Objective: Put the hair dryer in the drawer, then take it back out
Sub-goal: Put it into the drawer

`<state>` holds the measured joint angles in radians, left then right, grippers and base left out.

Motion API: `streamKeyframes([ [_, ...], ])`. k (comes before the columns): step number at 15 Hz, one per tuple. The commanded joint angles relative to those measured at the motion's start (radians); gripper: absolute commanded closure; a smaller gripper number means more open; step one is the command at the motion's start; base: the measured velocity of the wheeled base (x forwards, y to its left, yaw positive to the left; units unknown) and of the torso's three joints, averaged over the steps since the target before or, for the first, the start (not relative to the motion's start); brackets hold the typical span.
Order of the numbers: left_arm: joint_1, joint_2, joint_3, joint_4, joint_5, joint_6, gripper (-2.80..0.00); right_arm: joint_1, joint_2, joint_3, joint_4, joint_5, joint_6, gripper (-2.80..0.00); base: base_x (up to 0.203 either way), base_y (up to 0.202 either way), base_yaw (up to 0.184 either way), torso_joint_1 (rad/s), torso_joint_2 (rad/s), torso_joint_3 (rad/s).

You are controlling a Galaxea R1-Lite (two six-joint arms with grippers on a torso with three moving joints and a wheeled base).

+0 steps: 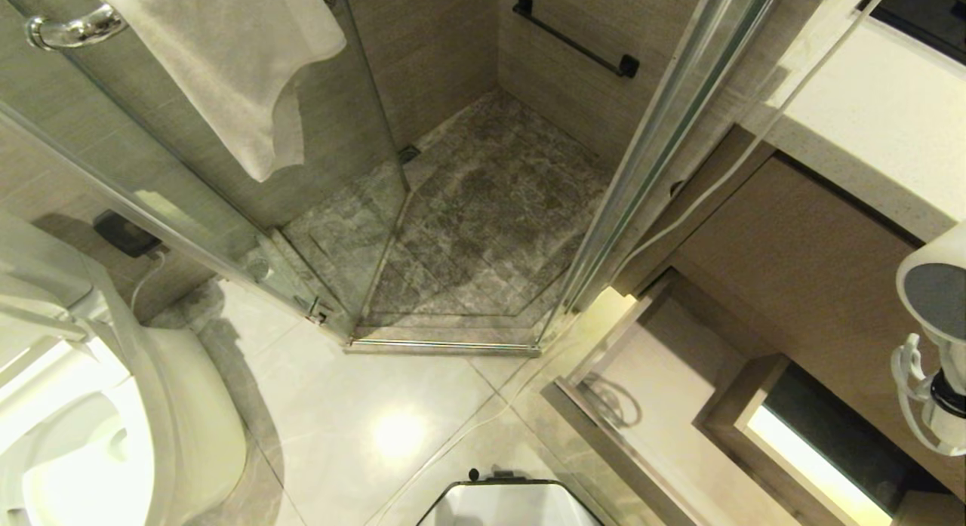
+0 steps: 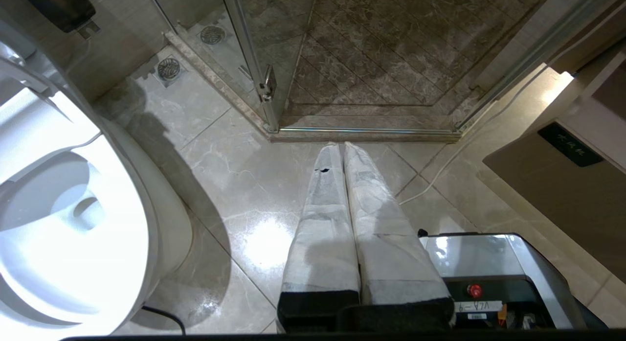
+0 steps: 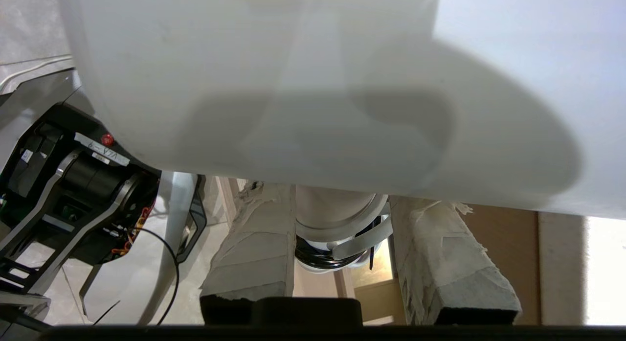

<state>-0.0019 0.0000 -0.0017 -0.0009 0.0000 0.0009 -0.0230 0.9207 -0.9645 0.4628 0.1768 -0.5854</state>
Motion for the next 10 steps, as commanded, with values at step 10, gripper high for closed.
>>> streamKeyframes([
  [10, 0.000, 0.002, 0.000, -0.001, 0.002, 0.001, 0.00, -0.005, 0.058, -0.045, 0.002, -0.007, 0.047, 0.00, 0.000, 0.000, 0.000, 0.108, -0.19, -0.088],
])
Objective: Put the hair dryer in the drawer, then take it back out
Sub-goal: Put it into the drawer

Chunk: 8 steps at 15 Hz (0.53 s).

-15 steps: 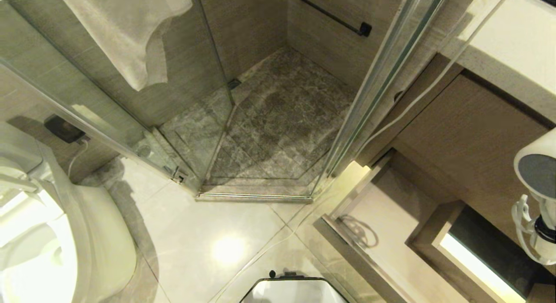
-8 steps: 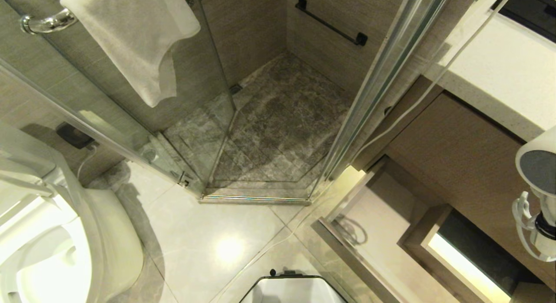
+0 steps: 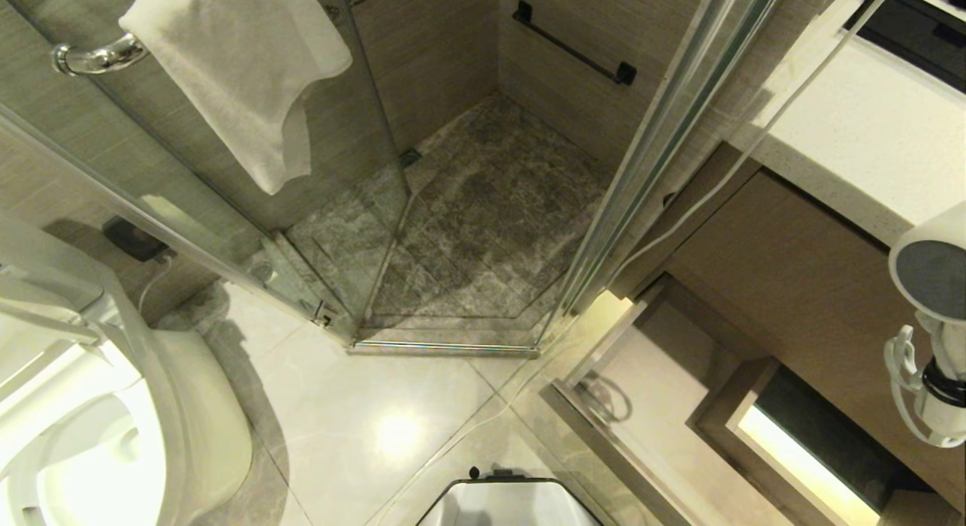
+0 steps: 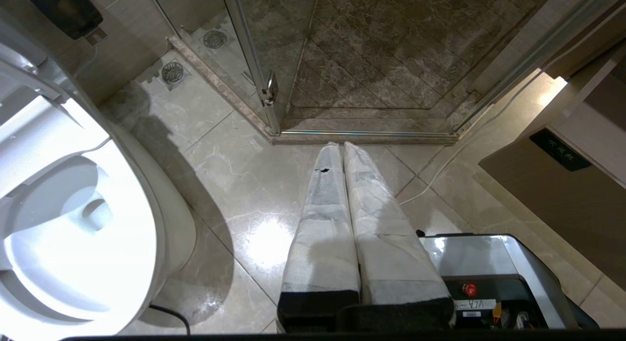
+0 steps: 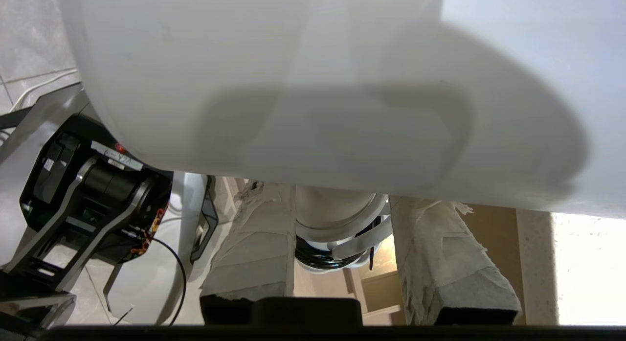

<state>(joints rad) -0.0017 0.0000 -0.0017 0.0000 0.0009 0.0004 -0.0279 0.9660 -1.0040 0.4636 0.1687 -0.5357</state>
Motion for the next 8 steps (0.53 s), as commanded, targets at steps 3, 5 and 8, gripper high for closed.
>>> streamKeyframes([
  [3, 0.000, 0.002, 0.000, -0.002, 0.001, 0.001, 0.00, -0.001, 0.014, -0.016, 0.003, 0.002, 0.040, 0.00, 0.000, 0.000, 0.000, 0.000, 0.00, 0.000],
  [5, 0.000, 0.002, 0.000, -0.001, 0.001, 0.001, 0.00, -0.002, 0.007, -0.018, 0.000, 0.002, 0.053, 0.00, 0.000, 0.000, 0.000, 0.000, 0.00, 0.000],
  [8, 0.000, 0.002, 0.000, -0.002, 0.000, 0.001, 0.00, -0.003, 0.000, -0.019, -0.010, 0.002, 0.063, 0.00, 0.000, 0.000, 0.000, 0.027, 0.00, 0.036],
])
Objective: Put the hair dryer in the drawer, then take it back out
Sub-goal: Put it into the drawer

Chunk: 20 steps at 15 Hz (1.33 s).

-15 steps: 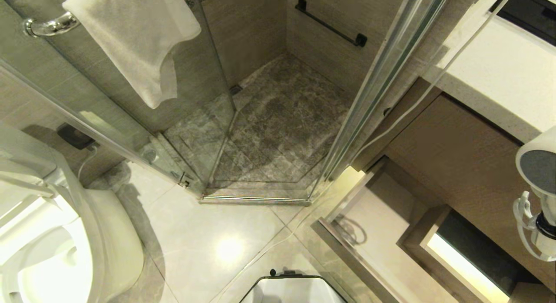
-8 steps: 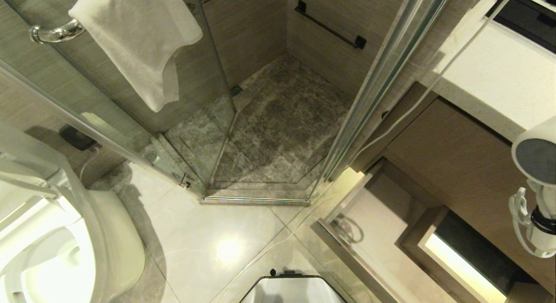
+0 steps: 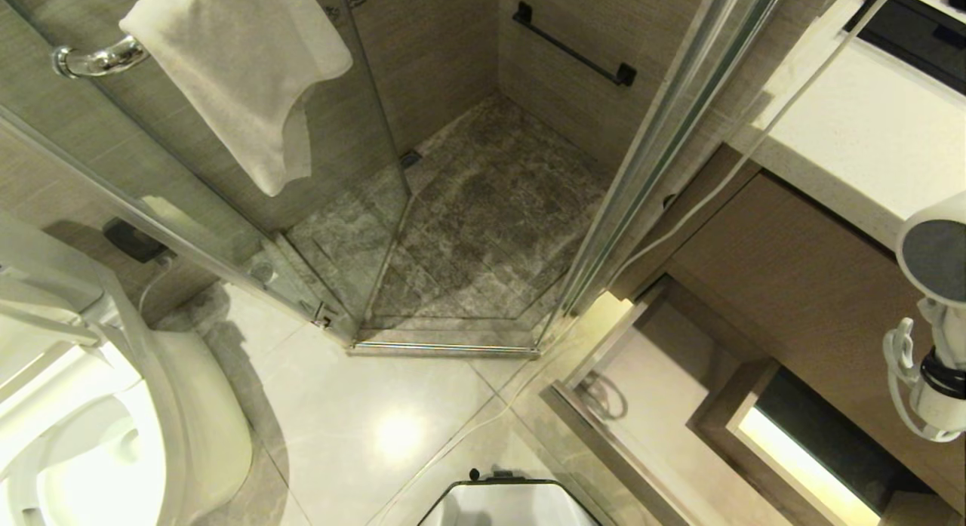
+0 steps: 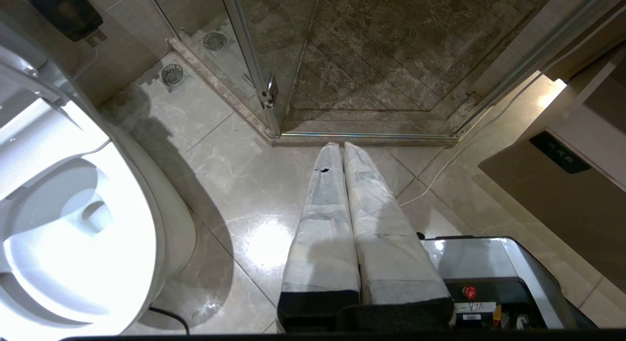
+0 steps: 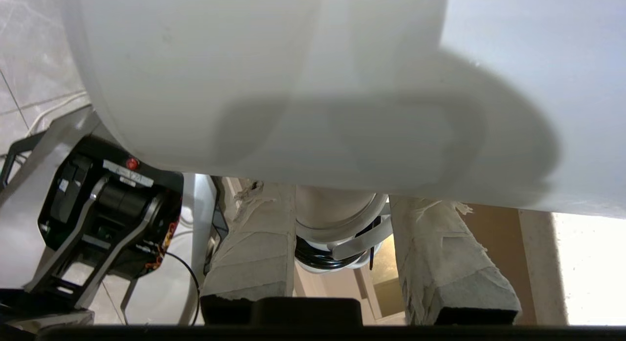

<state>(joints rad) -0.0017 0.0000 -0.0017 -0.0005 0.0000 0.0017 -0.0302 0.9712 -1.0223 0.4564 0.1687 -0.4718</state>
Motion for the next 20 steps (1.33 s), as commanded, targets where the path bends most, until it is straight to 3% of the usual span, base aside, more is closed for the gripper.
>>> streamKeyframes([
  [1, 0.000, 0.002, 0.000, -0.001, 0.001, -0.001, 0.00, 0.000, -0.008, 0.001, -0.010, 0.002, -0.001, 0.00, 0.000, 0.000, 0.000, 0.156, 0.03, 0.178],
  [9, 0.000, 0.002, 0.000, -0.001, 0.002, 0.000, 0.00, -0.006, -0.002, -0.002, -0.063, 0.004, -0.001, 0.00, 0.000, 0.000, 0.000, 0.204, 0.02, 0.213],
  [17, 0.000, 0.002, 0.000, 0.000, 0.001, 0.000, 0.00, -0.018, 0.176, -0.230, -0.070, 0.017, -0.007, 0.00, 0.000, 0.000, 0.000, 0.007, 0.00, 0.011],
  [20, 0.000, 0.002, 0.000, -0.001, 0.002, -0.001, 0.00, -0.030, 0.168, -0.243, -0.074, 0.069, -0.011, 0.00, 0.000, 0.000, 0.000, 0.000, 0.00, 0.000],
])
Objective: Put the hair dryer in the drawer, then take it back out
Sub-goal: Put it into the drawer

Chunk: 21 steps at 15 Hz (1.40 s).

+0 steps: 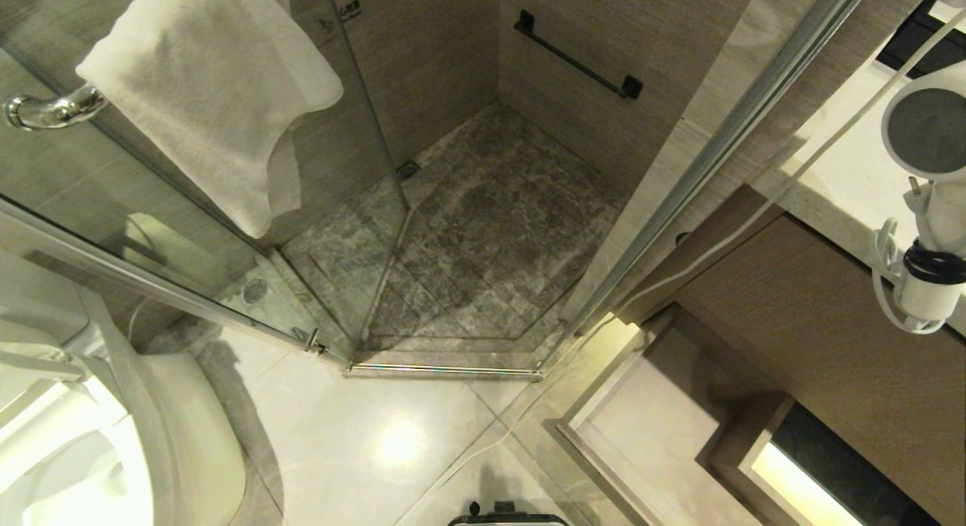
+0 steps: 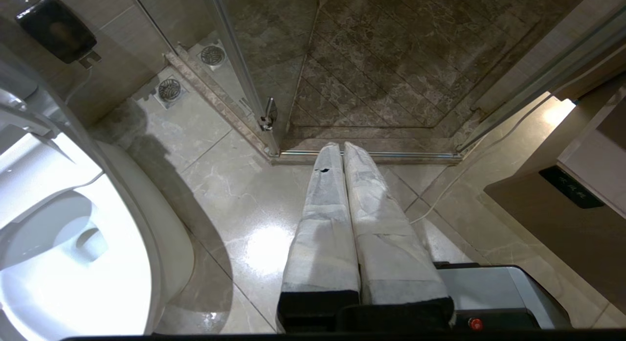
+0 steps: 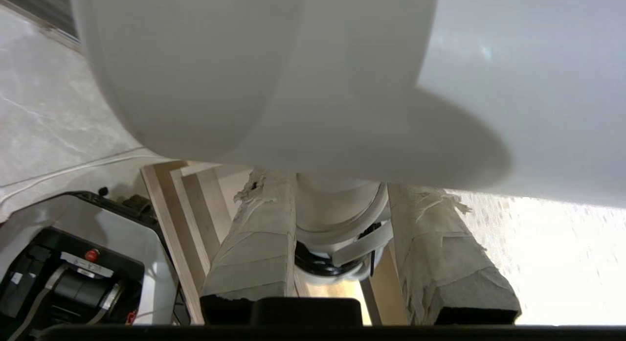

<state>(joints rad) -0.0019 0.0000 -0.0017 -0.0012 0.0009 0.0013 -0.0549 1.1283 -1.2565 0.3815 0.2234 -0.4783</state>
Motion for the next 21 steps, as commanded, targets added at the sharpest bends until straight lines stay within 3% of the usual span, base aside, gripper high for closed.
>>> streamKeyframes([
  [1, 0.000, 0.002, 0.000, 0.000, -0.001, -0.001, 0.00, -0.007, -0.002, -0.009, -0.002, 0.020, -0.012, 0.00, 0.000, 0.000, 0.000, 0.000, 0.00, 0.000],
  [5, 0.000, 0.002, 0.000, 0.000, -0.001, 0.000, 0.00, -0.011, -0.048, -0.003, 0.007, 0.025, -0.123, 0.00, 0.000, 0.000, 0.000, 0.000, 0.00, 0.000],
  [18, 0.000, 0.002, 0.000, 0.001, -0.001, -0.001, 0.00, -0.024, -0.064, -0.039, -0.006, -0.010, -0.132, 0.00, 0.000, 0.000, 0.000, 0.000, 0.00, 0.000],
  [21, 0.000, 0.002, 0.000, 0.001, 0.001, -0.001, 0.00, -0.053, -0.024, -0.098, 0.002, -0.031, -0.259, 0.00, 0.000, 0.000, 0.000, 0.000, 0.00, 0.000],
])
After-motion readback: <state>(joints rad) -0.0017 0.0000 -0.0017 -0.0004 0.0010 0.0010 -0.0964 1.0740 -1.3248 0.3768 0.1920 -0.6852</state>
